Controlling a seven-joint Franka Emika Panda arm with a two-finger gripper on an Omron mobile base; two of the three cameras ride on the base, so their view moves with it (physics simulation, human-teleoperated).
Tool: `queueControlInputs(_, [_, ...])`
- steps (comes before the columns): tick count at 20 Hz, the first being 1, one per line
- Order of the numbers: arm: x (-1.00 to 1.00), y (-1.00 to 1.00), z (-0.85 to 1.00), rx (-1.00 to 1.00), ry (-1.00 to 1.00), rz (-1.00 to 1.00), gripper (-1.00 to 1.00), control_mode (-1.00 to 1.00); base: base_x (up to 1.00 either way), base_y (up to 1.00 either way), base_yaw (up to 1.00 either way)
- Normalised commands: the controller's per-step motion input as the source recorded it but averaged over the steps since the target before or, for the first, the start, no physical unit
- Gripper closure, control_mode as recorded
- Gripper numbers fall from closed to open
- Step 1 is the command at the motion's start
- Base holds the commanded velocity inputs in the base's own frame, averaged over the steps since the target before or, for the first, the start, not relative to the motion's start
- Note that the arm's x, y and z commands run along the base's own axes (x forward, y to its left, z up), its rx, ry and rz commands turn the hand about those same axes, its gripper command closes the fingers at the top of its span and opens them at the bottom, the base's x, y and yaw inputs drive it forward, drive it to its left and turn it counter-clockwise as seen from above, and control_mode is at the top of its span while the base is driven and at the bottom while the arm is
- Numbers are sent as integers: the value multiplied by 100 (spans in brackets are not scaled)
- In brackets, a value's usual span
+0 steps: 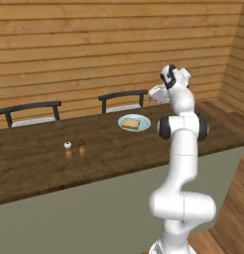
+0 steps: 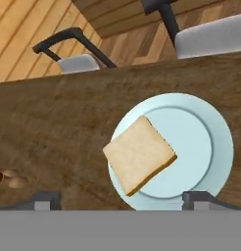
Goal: Start the toaster. Once the lever pops up, take the bread to the plate on the dining counter.
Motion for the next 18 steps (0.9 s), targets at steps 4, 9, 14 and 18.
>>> queueControlInputs(4, [-100,59,64,-41,-20,0,-100,-100,0,0,0])
queueControlInputs(9, [-100,40,39,-32,-18,-4,-100,-100,0,0,0])
queueControlInputs(14, [-100,49,16,-32,-14,-8,-100,-100,0,0,0])
queueControlInputs(18, [-100,68,-8,-30,-5,-11,-100,-100,0,0,0])
